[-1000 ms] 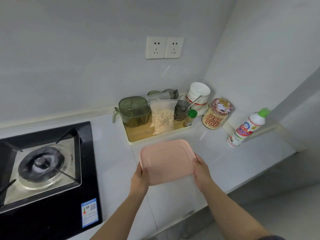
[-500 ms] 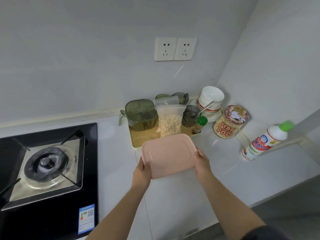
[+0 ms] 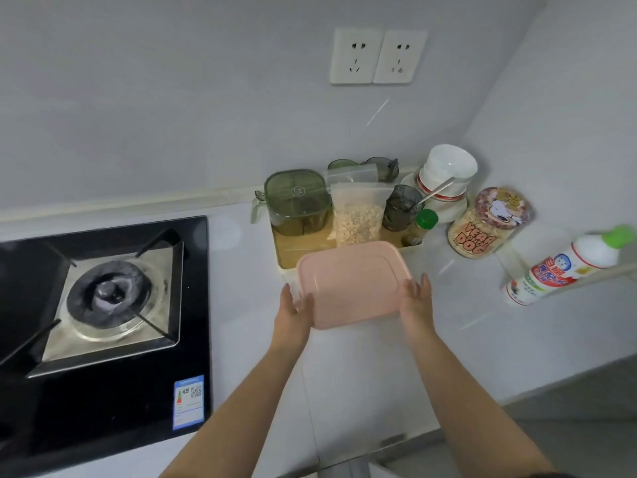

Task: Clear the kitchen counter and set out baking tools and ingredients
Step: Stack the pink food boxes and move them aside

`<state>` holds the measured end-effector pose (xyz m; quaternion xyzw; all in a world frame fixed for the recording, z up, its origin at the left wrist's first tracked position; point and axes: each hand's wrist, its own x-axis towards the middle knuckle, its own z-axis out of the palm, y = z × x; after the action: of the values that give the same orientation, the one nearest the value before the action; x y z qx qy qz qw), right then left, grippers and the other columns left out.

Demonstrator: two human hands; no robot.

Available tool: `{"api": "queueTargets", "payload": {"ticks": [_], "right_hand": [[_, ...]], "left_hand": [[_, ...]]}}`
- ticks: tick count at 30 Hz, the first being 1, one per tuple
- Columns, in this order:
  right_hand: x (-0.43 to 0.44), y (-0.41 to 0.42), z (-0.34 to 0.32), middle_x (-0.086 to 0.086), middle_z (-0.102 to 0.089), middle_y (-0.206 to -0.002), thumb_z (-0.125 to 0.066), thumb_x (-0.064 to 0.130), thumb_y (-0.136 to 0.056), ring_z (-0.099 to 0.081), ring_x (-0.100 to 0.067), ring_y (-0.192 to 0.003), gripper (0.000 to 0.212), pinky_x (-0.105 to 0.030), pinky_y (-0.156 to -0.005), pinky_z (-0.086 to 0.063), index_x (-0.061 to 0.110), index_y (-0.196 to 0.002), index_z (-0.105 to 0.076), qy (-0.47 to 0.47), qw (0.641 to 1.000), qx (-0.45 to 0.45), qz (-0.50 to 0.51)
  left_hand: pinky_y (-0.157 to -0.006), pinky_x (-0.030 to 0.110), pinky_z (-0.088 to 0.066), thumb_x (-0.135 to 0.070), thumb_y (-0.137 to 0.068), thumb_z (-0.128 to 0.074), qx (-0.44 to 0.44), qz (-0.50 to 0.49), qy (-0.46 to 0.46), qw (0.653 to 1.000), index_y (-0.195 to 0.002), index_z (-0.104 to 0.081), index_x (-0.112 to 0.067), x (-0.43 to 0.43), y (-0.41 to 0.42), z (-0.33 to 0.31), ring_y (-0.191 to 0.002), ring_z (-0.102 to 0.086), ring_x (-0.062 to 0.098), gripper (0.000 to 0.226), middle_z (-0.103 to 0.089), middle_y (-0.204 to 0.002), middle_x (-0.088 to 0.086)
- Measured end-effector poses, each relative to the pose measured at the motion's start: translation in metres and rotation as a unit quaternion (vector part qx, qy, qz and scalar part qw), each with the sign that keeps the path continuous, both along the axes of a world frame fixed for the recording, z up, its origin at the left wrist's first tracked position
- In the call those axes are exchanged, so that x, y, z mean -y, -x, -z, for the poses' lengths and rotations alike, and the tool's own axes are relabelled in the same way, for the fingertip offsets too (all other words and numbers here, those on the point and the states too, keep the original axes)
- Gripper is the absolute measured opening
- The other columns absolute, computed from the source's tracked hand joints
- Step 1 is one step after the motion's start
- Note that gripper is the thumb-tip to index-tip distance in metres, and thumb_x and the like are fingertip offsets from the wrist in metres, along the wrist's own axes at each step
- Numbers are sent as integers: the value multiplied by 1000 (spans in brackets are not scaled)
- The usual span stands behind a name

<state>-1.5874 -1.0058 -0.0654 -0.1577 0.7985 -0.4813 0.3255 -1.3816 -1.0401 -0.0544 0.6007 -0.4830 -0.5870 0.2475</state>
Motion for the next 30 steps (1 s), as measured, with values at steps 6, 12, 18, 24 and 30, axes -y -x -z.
{"api": "queueTargets", "payload": {"ticks": [6, 12, 18, 24, 30], "right_hand": [[-43, -81, -4, -12, -32, -153, -43, 21, -101, -38, -27, -136, 60, -44, -114, -31, 15, -153, -14, 26, 983, 143, 110], [-71, -216, -34, -9, -57, -130, -40, 12, -101, -57, -24, -115, 34, -40, -103, -44, 13, -135, -45, 54, 962, 264, -52], [-94, -350, -78, -7, -73, -88, -39, 6, -100, -70, -19, -82, 25, -30, -79, -55, 12, -108, -61, 109, 937, 163, -288], [-141, -506, -96, -9, -73, -85, -42, 5, -96, -69, -21, -79, 25, -36, -78, -54, 13, -104, -64, 135, 904, 176, -365], [-166, -636, -125, -8, -73, -83, -42, 4, -96, -68, -19, -77, 24, -39, -83, -55, 11, -104, -64, 141, 863, 179, -450]], "left_hand": [[-97, 18, -36, -19, -98, -49, -1, -37, 66, 997, -136, -46, -20, -42, -63, -21, -126, -45, 11, 38, -49, -138, -4], [-83, 18, -46, -10, -95, -47, -10, -105, 79, 991, -105, -66, -26, -90, -174, -43, -98, -60, 3, 27, -66, -100, -17], [-83, 27, -53, -5, -94, -48, -5, -169, 139, 976, -97, -68, -21, -136, -300, -75, -93, -64, 1, 26, -71, -94, -12], [-85, 34, -53, -2, -93, -48, 10, -263, 173, 949, -94, -67, -21, -215, -463, -96, -89, -66, 5, 27, -73, -90, -8], [-87, 34, -53, -5, -94, -48, 6, -358, 205, 911, -98, -67, -20, -272, -593, -122, -91, -66, 7, 25, -73, -93, -4]]}}
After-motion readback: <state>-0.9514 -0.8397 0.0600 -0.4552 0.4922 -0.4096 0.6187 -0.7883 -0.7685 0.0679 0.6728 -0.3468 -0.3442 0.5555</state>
